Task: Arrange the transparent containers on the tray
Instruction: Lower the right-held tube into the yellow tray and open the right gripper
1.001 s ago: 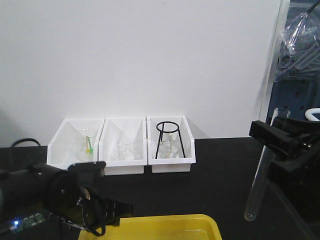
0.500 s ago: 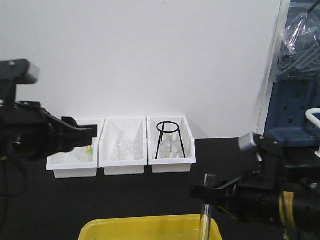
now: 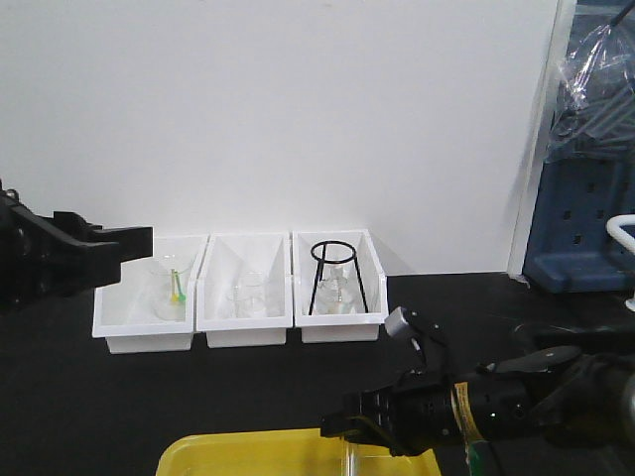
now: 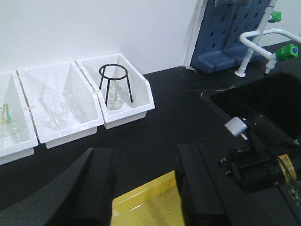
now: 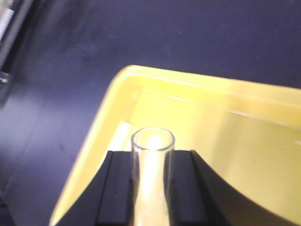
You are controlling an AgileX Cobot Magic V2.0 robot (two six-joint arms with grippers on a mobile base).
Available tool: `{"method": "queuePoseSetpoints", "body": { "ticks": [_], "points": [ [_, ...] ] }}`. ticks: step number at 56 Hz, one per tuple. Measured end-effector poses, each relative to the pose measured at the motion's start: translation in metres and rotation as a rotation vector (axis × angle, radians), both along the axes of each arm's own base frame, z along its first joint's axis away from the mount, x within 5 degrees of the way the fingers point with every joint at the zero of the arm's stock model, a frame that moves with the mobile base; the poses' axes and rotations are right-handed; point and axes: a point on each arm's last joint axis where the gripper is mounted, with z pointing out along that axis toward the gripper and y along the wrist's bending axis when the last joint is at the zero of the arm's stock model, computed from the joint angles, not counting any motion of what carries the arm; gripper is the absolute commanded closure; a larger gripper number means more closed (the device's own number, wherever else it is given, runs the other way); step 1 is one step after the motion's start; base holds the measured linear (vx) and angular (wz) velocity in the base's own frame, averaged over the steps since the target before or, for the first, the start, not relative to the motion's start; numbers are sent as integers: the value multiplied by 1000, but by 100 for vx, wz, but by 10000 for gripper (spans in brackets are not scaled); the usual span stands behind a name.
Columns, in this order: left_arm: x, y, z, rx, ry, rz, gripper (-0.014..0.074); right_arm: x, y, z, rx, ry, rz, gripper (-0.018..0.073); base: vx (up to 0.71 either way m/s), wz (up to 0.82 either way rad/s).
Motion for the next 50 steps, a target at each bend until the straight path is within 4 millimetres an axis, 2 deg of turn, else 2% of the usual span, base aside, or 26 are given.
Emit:
{"method": "queuePoseSetpoints", "body": {
  "ticks": [12, 27, 37, 50],
  "points": [
    [0, 0, 0, 0, 1, 0, 169, 10, 1, -43, -45, 93, -21, 568, 0, 0],
    [0, 0, -1, 3, 7, -1, 169, 15, -1, -58, -73, 112, -68, 496, 0, 0],
    [0, 0, -1, 3, 8, -1, 169, 18, -3, -63, -95, 108, -93, 373, 0, 0],
    [0, 0, -1, 3, 8, -1, 169, 21, -4, -68, -119, 103, -111, 128, 0, 0]
  ]
}}
